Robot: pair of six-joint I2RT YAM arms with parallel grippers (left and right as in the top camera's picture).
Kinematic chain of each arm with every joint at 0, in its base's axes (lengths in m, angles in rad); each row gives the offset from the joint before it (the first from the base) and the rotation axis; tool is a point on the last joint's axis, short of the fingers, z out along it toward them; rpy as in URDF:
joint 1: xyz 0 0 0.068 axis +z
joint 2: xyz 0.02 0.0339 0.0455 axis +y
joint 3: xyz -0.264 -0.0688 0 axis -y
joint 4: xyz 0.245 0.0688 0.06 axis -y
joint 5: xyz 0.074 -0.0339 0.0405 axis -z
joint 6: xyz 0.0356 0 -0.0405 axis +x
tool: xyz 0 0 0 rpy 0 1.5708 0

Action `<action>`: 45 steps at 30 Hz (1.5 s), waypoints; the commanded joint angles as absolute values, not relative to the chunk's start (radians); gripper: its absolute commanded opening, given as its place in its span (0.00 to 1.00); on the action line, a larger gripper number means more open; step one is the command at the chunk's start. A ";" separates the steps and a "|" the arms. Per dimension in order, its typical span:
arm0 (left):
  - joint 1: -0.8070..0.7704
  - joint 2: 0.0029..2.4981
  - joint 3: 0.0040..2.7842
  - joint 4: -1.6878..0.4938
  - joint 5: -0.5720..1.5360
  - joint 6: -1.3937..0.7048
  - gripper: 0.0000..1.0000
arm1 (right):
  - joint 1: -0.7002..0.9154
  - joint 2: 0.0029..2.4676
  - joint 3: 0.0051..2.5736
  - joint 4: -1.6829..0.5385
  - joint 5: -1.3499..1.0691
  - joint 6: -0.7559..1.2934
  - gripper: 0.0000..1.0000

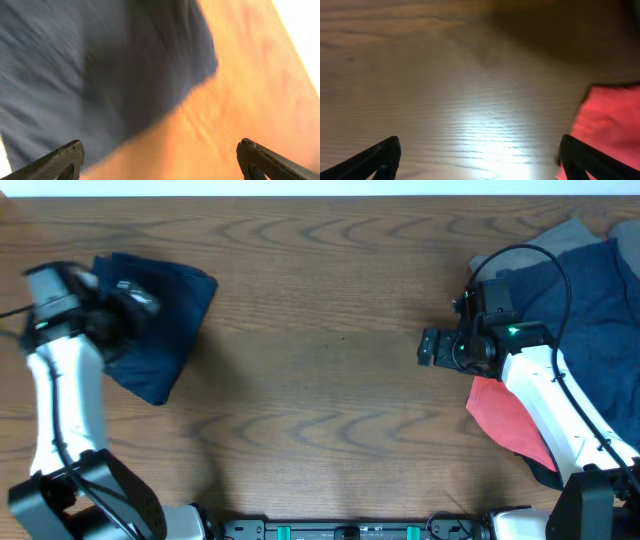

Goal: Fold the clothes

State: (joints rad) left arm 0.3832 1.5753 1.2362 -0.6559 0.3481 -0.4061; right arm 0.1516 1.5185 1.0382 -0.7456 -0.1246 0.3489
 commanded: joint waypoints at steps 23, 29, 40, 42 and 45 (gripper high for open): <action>-0.051 1.500 1.191 -1.357 0.319 -0.172 0.98 | -0.072 1.424 1.019 -1.208 -0.315 0.185 0.99; -0.079 1.242 1.111 -1.201 0.283 -0.173 1.00 | -0.071 1.174 0.982 -1.103 -0.237 0.226 0.99; -0.110 0.667 0.933 -0.967 0.093 -0.196 0.98 | -0.071 0.529 0.753 -0.931 -0.072 0.240 0.99; -0.110 0.625 0.910 -0.966 0.093 -0.196 0.98 | -0.071 0.452 0.722 -0.936 -0.056 0.239 0.99; -0.110 0.601 0.900 -0.965 0.093 -0.196 0.98 | -0.071 0.393 0.705 -0.934 -0.088 0.305 0.99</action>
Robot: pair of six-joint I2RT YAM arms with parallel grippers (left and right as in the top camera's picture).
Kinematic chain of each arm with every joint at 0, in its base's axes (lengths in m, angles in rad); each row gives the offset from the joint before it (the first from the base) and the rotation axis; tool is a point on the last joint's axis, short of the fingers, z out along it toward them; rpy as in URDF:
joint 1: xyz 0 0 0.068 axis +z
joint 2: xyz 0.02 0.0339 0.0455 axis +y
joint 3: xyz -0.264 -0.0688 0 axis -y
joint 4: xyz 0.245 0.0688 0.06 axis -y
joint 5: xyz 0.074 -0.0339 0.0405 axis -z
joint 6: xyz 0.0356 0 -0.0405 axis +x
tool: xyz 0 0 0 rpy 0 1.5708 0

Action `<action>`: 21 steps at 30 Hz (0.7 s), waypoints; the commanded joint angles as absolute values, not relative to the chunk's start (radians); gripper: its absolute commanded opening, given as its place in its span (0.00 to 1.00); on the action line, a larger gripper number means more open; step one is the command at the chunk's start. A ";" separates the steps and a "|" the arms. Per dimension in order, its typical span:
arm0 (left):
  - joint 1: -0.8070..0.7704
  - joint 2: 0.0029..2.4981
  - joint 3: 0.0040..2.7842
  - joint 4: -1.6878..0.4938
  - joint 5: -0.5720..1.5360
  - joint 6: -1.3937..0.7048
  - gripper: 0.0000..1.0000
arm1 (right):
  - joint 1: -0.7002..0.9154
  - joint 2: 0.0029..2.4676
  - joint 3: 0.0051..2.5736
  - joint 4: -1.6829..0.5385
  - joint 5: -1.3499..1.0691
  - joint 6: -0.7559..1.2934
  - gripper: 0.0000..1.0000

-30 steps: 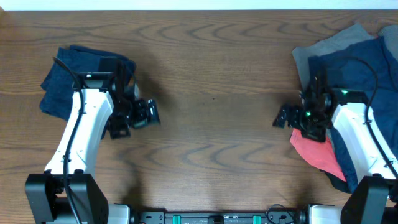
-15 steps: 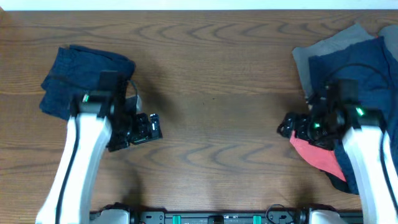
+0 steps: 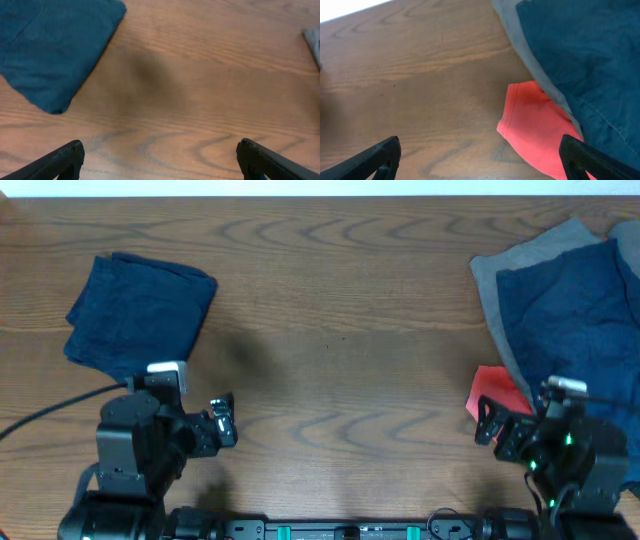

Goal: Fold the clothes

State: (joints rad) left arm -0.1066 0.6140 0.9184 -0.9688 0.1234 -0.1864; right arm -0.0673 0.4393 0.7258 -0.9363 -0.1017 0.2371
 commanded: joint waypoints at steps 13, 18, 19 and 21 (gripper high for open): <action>-0.110 0.606 0.900 -0.967 0.093 -0.196 0.98 | -0.071 0.384 0.705 -0.938 -0.124 0.414 0.99; -0.110 0.606 0.900 -0.967 0.093 -0.196 0.98 | -0.071 0.384 0.705 -0.938 -0.124 0.414 0.99; -0.110 0.606 0.900 -0.967 0.093 -0.196 0.98 | -0.071 0.384 0.705 -0.938 -0.124 0.414 0.99; -0.110 0.606 0.900 -0.967 0.093 -0.196 0.98 | -0.071 0.384 0.705 -0.946 -0.123 0.413 0.99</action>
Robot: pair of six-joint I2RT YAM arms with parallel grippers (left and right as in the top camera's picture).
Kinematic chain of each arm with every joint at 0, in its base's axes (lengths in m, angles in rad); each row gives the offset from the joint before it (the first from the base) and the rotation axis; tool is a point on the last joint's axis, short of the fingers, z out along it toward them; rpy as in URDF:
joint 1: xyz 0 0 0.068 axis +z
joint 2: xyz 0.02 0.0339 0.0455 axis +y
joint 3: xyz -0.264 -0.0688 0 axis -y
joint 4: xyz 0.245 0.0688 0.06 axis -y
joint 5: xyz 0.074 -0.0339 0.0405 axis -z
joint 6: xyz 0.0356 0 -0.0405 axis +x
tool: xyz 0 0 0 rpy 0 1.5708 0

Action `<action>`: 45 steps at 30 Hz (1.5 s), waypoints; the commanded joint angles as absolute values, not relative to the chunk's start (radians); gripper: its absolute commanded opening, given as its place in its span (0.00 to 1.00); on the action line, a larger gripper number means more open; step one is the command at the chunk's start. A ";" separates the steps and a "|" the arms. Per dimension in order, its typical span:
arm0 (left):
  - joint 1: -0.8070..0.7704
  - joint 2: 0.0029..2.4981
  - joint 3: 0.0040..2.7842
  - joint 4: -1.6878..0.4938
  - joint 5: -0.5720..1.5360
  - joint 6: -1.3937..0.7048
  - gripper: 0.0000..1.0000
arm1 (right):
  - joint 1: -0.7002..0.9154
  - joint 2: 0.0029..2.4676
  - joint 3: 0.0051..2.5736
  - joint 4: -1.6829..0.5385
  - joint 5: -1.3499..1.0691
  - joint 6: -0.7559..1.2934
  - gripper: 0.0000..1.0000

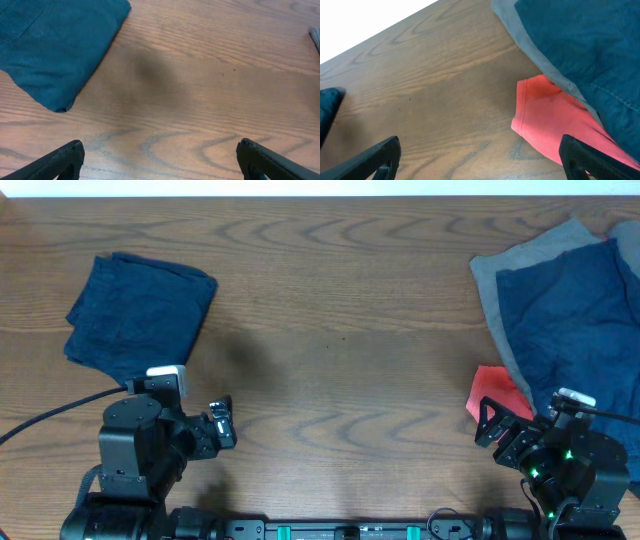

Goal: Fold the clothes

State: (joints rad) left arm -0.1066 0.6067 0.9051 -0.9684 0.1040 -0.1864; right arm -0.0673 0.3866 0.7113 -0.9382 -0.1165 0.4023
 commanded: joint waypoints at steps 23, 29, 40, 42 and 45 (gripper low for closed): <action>-0.110 0.606 0.900 -0.967 0.093 -0.196 0.98 | -0.012 0.002 0.189 -0.259 -0.180 0.072 0.99; -0.110 0.606 0.900 -0.967 0.093 -0.196 0.98 | -0.006 0.005 0.069 -0.031 -0.176 0.040 0.99; -0.110 0.606 0.900 -0.967 0.093 -0.196 0.98 | -0.003 0.005 0.006 -0.055 -0.168 -0.039 0.99; -0.110 0.606 0.900 -0.967 0.093 -0.196 0.98 | -0.004 0.005 0.006 -0.059 -0.165 -0.039 0.99; -0.110 0.606 0.900 -0.967 0.093 -0.196 0.98 | -0.003 0.005 0.006 -0.060 -0.165 -0.039 0.99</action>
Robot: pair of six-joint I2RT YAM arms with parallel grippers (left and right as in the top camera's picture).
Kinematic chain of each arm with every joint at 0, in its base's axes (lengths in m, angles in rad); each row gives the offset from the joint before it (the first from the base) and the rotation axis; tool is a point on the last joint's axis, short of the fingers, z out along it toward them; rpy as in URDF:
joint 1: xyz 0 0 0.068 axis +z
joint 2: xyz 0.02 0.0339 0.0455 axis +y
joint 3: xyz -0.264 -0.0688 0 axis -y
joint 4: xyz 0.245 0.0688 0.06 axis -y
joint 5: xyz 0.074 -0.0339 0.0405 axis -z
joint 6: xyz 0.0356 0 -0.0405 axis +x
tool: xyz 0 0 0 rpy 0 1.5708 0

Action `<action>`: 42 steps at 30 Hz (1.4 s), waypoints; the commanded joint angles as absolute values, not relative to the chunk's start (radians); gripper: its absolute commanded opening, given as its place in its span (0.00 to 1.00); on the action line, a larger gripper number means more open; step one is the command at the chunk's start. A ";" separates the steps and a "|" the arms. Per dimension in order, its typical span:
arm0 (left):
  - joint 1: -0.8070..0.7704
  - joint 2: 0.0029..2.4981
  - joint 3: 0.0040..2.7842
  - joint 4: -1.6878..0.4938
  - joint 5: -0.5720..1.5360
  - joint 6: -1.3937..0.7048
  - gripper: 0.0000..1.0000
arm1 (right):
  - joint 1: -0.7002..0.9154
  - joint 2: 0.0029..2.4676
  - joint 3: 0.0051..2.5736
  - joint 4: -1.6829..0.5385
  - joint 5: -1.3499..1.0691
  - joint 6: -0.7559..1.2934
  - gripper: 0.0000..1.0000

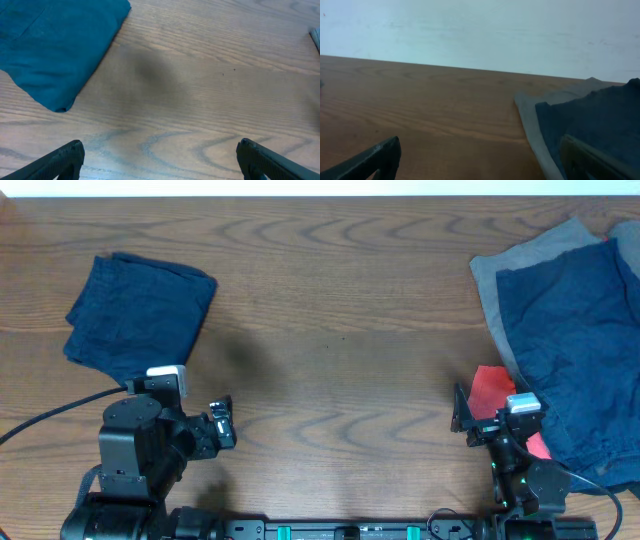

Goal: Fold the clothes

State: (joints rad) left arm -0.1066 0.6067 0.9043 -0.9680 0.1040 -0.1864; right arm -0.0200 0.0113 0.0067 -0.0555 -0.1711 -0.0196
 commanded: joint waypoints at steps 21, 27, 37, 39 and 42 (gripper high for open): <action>-0.110 0.606 0.900 -0.967 0.093 -0.196 0.98 | -0.003 0.006 0.006 -0.060 -0.165 -0.039 0.99; -0.110 0.605 0.900 -0.967 0.093 -0.196 0.98 | -0.003 0.006 0.006 -0.060 -0.165 -0.039 0.99; -0.102 0.499 0.861 -0.991 0.054 -0.172 0.98 | -0.003 0.006 0.006 -0.060 -0.165 -0.039 0.99; -0.093 0.454 0.809 -0.962 0.051 -0.172 0.98 | -0.003 0.006 0.006 -0.060 -0.165 -0.039 0.99; -0.081 0.368 0.686 -0.869 0.051 -0.173 0.98 | -0.003 0.006 0.006 -0.060 -0.165 -0.039 0.99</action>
State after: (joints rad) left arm -0.0925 0.4248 0.7723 -0.9081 0.0704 -0.1825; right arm -0.0200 0.0113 0.0067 -0.0559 -0.1677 -0.0200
